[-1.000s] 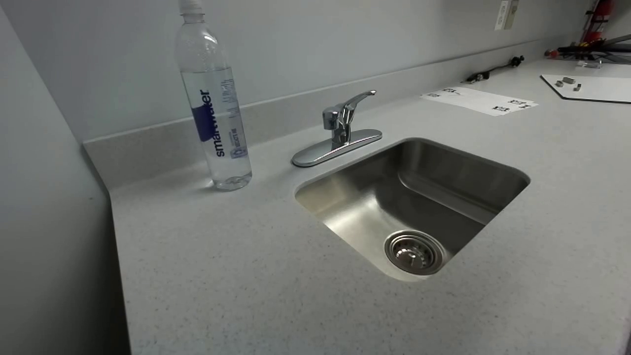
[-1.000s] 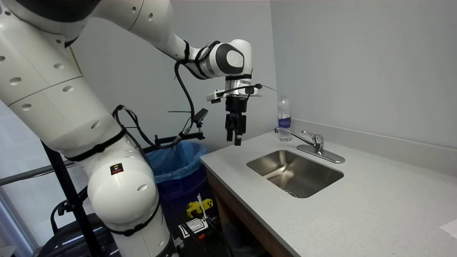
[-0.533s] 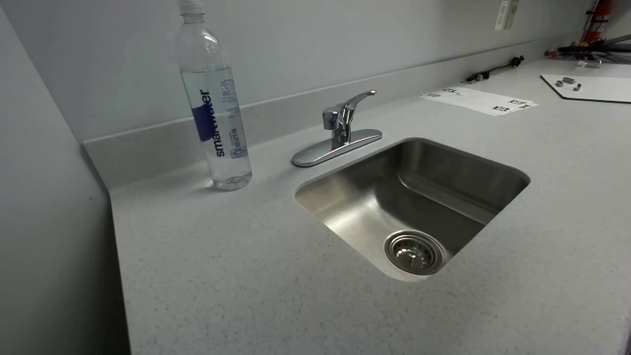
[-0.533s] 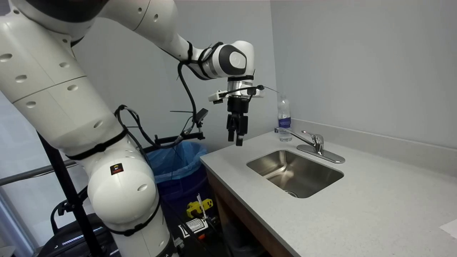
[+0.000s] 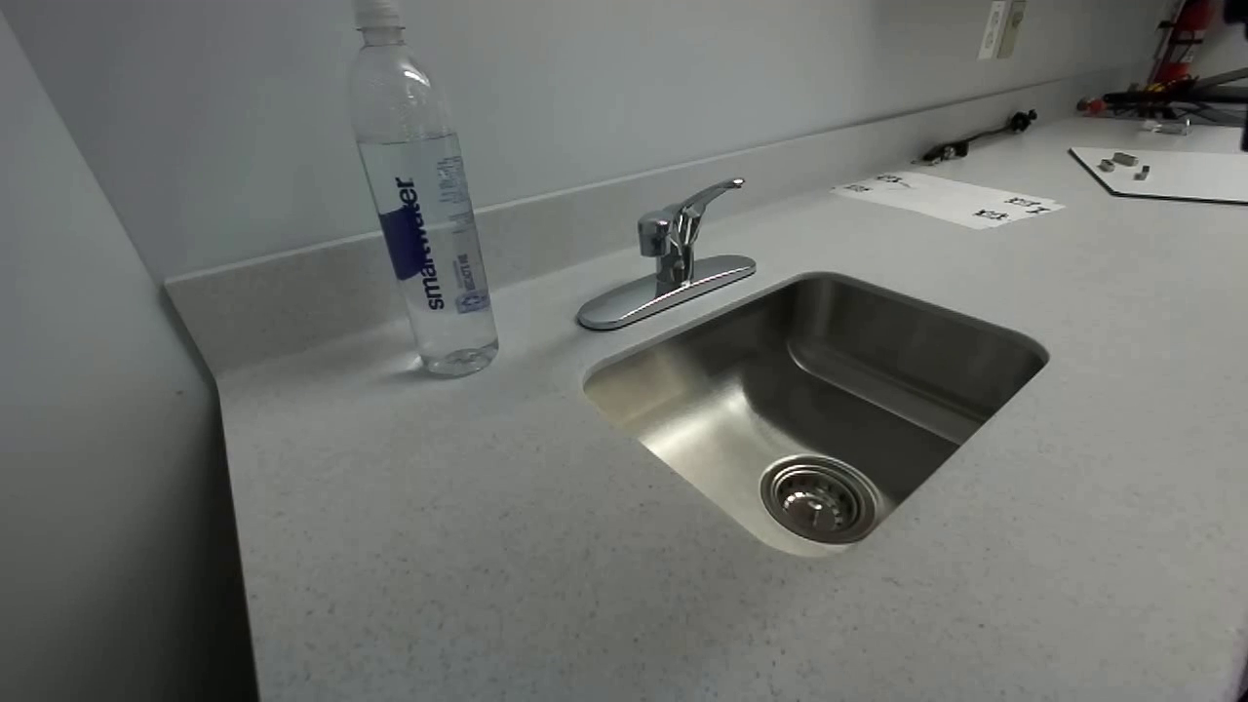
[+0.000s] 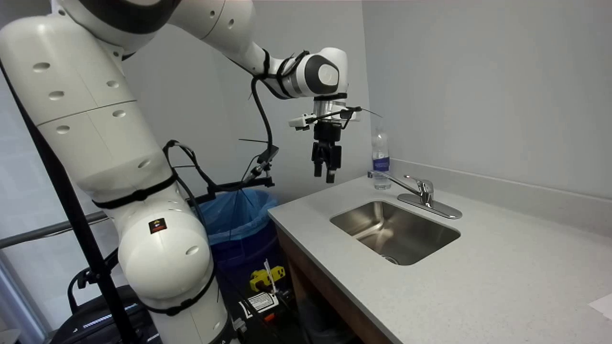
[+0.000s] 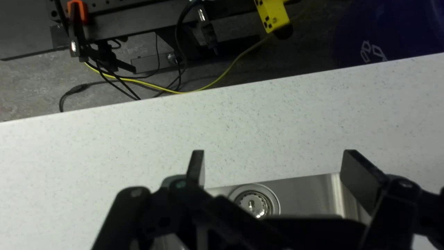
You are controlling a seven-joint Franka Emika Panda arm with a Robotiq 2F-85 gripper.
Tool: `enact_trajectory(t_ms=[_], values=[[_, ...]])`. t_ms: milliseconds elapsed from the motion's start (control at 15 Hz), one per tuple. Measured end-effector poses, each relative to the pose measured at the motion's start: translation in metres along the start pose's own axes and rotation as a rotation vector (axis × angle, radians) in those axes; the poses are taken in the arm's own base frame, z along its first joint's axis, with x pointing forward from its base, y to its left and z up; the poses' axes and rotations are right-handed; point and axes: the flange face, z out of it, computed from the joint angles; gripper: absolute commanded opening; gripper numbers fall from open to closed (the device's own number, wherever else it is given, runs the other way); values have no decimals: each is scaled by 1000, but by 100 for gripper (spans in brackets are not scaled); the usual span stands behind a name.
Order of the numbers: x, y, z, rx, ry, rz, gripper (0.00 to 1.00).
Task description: Move the faucet to the right
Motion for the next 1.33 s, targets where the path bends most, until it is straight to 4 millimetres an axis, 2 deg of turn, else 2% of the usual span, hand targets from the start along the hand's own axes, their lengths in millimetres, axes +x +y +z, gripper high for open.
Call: enact_trajectory(t_ms=[400,667,1000,1333], values=[[25,-32,-27,79,112,-63,100],[43,-44,-37,137,216,-94,100],[57,-50,-40,182,295,-93,100],[58,-50,-42,186,299,-91,100]])
